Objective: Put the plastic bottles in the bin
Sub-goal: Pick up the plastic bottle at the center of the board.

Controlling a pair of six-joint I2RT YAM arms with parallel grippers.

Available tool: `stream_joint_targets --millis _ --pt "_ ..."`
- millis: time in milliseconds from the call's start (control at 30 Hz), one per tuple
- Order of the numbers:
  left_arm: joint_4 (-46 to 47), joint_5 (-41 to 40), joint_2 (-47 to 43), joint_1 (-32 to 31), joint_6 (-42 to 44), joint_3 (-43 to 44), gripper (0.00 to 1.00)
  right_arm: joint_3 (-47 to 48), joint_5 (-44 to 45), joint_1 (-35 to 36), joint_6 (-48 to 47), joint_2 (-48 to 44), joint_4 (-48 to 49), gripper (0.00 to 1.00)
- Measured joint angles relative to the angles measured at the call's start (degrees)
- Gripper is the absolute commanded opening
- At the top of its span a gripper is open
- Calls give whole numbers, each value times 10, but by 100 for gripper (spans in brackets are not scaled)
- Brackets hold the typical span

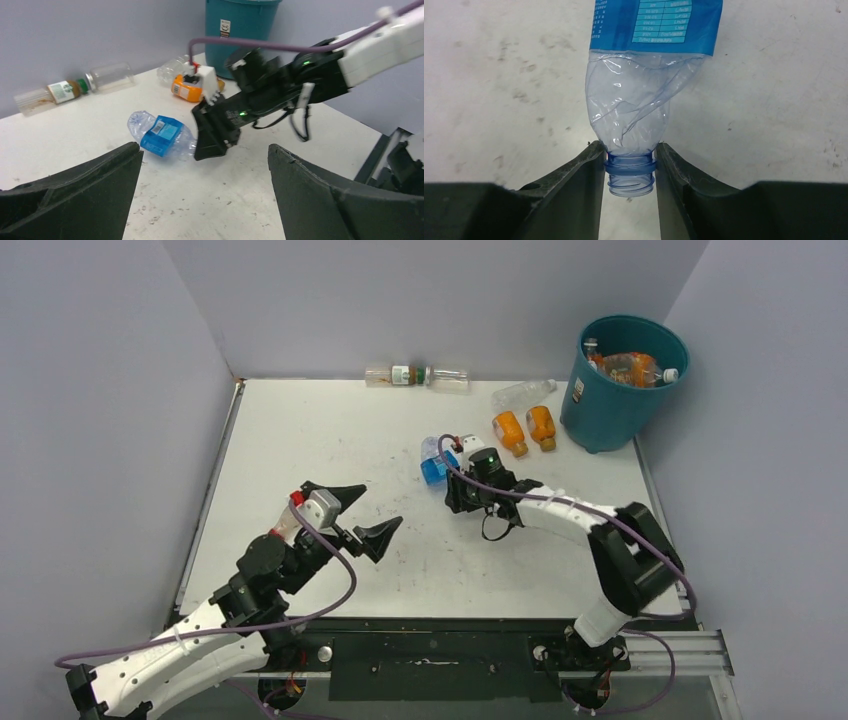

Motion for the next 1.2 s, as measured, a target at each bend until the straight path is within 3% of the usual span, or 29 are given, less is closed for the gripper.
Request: stream_joint_targets --millis 267,500,733,900,1033,1200 --pt "0 -46 -25 -7 89 -1 96 -16 -72 49 43 -268 -153 5" --pt "-18 -2 -10 -9 130 9 96 -2 -102 52 71 -379 -289 5" --pt "-29 12 23 -10 148 80 96 2 -110 52 70 -488 -322 5" --pt "-8 39 23 -10 182 75 96 31 -110 52 70 -507 -343 5" --pt "-5 88 28 -15 251 27 96 82 -128 52 69 -448 -397 5" --pt "-19 85 16 -51 344 -23 96 82 -161 52 68 -377 -445 5"
